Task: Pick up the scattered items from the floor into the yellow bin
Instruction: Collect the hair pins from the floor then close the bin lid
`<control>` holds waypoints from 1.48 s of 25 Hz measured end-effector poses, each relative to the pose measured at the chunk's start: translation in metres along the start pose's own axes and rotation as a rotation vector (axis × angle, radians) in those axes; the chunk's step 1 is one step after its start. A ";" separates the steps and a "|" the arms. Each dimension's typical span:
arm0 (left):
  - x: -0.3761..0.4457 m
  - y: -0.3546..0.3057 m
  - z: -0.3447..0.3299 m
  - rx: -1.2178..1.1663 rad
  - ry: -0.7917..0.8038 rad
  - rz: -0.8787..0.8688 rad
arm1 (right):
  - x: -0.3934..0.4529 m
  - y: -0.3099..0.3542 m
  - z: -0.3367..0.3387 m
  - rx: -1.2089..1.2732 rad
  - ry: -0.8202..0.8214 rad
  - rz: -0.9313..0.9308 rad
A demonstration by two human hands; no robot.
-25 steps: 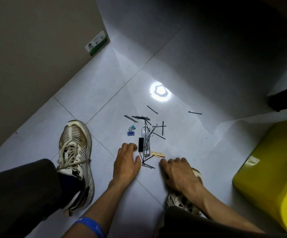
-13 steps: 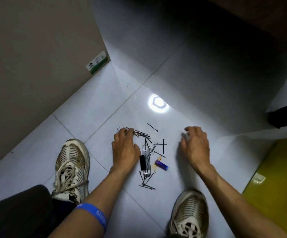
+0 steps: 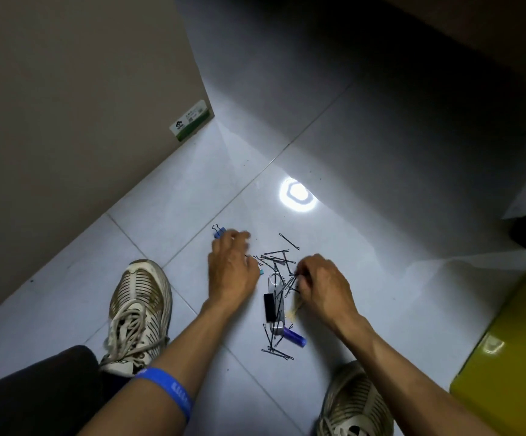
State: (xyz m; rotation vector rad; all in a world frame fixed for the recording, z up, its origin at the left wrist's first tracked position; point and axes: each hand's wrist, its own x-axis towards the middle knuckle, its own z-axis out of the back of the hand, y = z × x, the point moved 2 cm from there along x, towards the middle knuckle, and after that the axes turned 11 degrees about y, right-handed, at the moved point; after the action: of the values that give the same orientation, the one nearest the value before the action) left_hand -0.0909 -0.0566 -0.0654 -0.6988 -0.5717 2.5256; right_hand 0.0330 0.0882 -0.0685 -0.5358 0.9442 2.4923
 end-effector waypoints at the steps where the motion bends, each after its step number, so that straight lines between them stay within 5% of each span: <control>1: 0.009 0.008 0.009 0.013 -0.023 0.069 | 0.008 0.004 0.005 0.002 -0.041 -0.005; 4: 0.032 0.023 0.024 0.019 0.090 0.171 | 0.036 0.011 0.019 -0.056 0.080 -0.037; 7: 0.024 0.012 0.005 0.002 0.145 0.044 | 0.046 0.022 0.009 -0.159 0.199 0.029; 10: -0.008 -0.005 -0.023 -0.168 0.160 0.020 | 0.032 0.031 -0.019 -0.171 0.135 0.110; 15: -0.037 0.003 -0.025 -0.597 -0.005 0.306 | 0.025 0.030 -0.028 -0.034 0.048 -0.014; 25: -0.029 0.014 -0.015 -1.116 0.279 0.393 | 0.032 0.060 -0.034 -0.303 0.013 -0.047; 32: -0.034 0.017 -0.016 -1.098 0.051 0.532 | 0.042 0.080 -0.029 -0.505 0.085 0.029; 37: -0.036 0.011 -0.020 -1.115 -0.006 0.599 | 0.055 0.072 -0.025 -0.327 0.141 -0.021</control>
State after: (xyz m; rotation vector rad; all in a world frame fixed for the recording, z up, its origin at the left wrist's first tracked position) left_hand -0.0557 -0.0785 -0.0732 -1.3756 -2.0884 2.5280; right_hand -0.0447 0.0349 -0.0747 -0.8285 0.5740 2.6323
